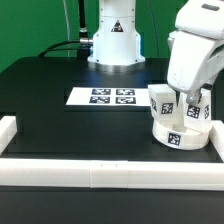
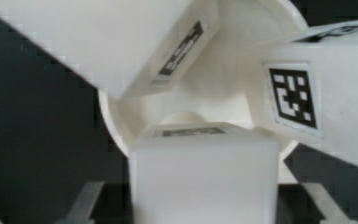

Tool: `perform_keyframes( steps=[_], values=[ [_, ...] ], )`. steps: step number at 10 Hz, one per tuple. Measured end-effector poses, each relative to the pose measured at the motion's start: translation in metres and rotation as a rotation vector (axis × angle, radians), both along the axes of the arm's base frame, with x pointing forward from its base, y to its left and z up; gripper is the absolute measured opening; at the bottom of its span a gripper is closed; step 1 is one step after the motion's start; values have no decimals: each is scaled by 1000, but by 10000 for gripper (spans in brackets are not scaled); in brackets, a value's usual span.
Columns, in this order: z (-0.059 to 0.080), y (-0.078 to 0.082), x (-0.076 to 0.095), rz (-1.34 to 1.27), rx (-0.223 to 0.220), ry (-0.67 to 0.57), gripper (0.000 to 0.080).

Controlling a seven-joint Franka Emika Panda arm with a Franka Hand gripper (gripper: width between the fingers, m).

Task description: Assemble stool

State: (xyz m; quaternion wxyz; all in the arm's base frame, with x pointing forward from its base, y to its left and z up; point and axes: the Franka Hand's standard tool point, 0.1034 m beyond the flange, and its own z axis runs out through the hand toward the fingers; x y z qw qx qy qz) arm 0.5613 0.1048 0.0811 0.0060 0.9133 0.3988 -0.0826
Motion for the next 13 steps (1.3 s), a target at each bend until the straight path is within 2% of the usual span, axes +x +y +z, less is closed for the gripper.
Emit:
perform_keyframes(
  steps=[4, 10, 11, 13],
  values=[
    [0, 1, -1, -393, -3, 2, 340],
    [0, 7, -3, -815, -51, -2, 340],
    [0, 7, -3, -833, -52, -1, 340],
    [0, 7, -3, -1045, -49, 17, 340]
  ],
)
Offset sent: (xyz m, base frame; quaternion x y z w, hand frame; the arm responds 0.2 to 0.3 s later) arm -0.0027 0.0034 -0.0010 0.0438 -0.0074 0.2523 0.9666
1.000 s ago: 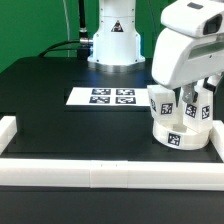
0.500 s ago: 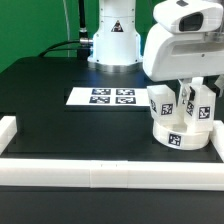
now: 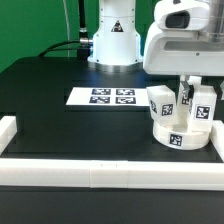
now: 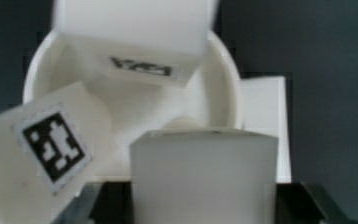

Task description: Assemble stool

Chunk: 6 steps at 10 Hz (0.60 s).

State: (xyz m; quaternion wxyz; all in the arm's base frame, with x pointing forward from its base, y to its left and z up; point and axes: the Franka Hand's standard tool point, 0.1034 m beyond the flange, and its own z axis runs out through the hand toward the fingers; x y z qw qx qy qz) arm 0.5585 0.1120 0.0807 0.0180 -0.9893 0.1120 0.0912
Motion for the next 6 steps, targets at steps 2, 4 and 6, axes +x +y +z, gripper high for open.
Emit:
perform_keyframes(
  steps=[2, 4, 6],
  values=[
    [0, 1, 2, -137, 6, 4, 340],
    [1, 5, 3, -303, 4, 12, 340],
    [0, 8, 2, -386, -5, 22, 340]
  ],
)
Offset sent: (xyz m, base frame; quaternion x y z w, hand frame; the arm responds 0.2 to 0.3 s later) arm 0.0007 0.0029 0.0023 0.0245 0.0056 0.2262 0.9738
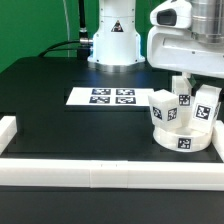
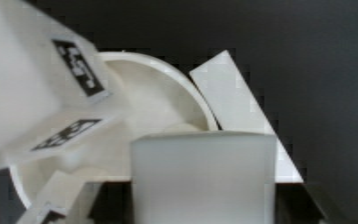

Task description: Assemble stool

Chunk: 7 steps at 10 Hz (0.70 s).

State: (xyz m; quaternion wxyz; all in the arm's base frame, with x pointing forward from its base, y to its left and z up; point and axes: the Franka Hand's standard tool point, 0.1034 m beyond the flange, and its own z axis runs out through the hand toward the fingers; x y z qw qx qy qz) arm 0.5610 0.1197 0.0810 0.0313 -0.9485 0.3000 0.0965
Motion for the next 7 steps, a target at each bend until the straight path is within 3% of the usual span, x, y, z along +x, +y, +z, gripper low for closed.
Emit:
perform_keyframes(
  steps=[7],
  values=[
    [0, 9, 0, -523, -16, 39, 340]
  ],
)
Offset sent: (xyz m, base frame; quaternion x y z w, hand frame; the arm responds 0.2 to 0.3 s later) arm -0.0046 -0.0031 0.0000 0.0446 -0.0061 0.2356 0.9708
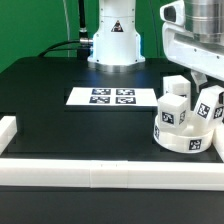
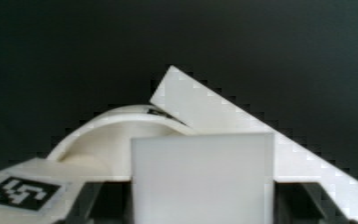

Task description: Assemble stool

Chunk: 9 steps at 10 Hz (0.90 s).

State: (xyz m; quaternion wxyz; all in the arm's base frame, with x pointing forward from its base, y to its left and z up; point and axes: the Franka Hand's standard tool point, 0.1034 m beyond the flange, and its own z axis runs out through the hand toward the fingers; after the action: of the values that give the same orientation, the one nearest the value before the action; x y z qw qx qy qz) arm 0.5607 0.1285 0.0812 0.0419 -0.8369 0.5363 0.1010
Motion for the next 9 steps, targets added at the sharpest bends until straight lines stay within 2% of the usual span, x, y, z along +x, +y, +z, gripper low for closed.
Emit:
perform_keyframes(
  steps=[6, 8, 9],
  values=[
    [-2, 5, 0, -370, -10, 62, 340],
    [-2, 5, 0, -334, -5, 56, 340],
    [-2, 7, -1, -329, -5, 56, 533]
  ],
)
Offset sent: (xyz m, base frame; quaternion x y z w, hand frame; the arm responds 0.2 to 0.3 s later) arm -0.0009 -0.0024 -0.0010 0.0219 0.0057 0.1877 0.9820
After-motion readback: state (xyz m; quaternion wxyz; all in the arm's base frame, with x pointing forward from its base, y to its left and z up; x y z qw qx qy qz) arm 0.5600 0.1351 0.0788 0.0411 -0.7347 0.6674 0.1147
